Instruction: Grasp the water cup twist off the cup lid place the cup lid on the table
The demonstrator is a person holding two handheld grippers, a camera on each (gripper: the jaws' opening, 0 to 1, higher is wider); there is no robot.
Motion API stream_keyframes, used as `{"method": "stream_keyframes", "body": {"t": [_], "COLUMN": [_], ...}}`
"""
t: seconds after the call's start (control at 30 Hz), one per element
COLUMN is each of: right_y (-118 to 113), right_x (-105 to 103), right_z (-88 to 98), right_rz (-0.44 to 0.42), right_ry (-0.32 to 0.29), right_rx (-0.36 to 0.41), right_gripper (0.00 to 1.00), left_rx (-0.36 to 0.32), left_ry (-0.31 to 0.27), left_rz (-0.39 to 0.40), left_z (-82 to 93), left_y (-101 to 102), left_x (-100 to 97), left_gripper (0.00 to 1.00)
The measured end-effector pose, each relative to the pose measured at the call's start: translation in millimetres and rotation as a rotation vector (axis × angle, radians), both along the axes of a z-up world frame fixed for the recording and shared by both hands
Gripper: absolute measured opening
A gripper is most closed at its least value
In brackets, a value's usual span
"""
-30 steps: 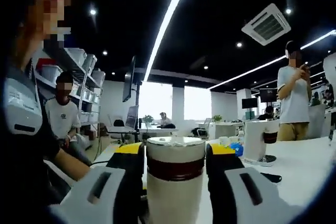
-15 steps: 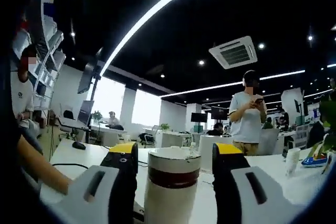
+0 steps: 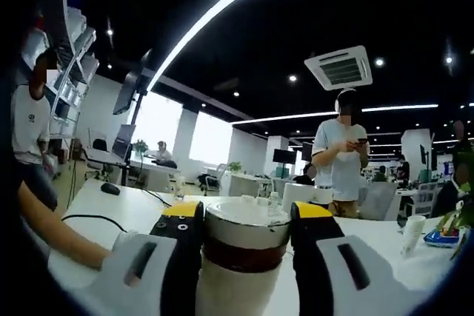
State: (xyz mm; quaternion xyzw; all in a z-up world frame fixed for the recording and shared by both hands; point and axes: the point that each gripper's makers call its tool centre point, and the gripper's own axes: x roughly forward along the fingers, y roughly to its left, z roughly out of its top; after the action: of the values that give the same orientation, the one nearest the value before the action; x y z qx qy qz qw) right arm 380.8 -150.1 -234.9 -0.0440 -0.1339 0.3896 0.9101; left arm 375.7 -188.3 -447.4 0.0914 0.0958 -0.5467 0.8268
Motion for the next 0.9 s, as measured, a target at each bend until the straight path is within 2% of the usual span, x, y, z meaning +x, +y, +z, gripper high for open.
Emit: {"method": "stream_keyframes", "body": {"t": [0.17, 0.23, 0.33, 0.4, 0.57, 0.6, 0.73, 0.83, 0.9], "right_y": [5, 10, 12, 12, 11, 12, 9, 6, 5], "right_x": [-6, -8, -9, -11, -15, -15, -16, -16, -18], "right_z": [-0.3, -0.4, -1.1, -0.8, -0.5, 0.2, -1.3, -2.5, -1.1], "right_rz": [0.106, 0.198, 0.321, 0.411, 0.572, 0.595, 0.592, 0.535, 0.495], "right_ry": [-0.031, -0.031, 0.014, 0.022, 0.015, 0.022, 0.038, 0.039, 0.026], "right_rx": [-0.026, -0.03, -0.027, -0.028, -0.016, 0.006, 0.003, -0.027, -0.023], "right_gripper": [0.49, 0.49, 0.49, 0.49, 0.49, 0.49, 0.49, 0.49, 0.53], "left_rx": [0.002, 0.001, 0.001, 0.001, 0.001, 0.001, 0.002, 0.002, 0.002], "left_ry": [0.0, 0.0, 0.002, 0.002, 0.003, 0.003, 0.002, 0.001, 0.0], "left_rz": [0.006, 0.011, 0.011, 0.011, 0.012, 0.012, 0.01, 0.009, 0.009], "left_z": [-0.2, -0.5, -0.8, -0.9, -0.9, -0.9, -0.7, -0.5, -0.5], "left_y": [1, 2, 2, 2, 2, 2, 2, 2, 2], "left_x": [-0.5, 0.3, 0.6, 0.6, 0.9, 0.9, 1.3, 1.3, 1.3], "left_gripper": [0.5, 0.5, 0.5, 0.5, 0.5, 0.5, 0.5, 0.5, 0.5]}}
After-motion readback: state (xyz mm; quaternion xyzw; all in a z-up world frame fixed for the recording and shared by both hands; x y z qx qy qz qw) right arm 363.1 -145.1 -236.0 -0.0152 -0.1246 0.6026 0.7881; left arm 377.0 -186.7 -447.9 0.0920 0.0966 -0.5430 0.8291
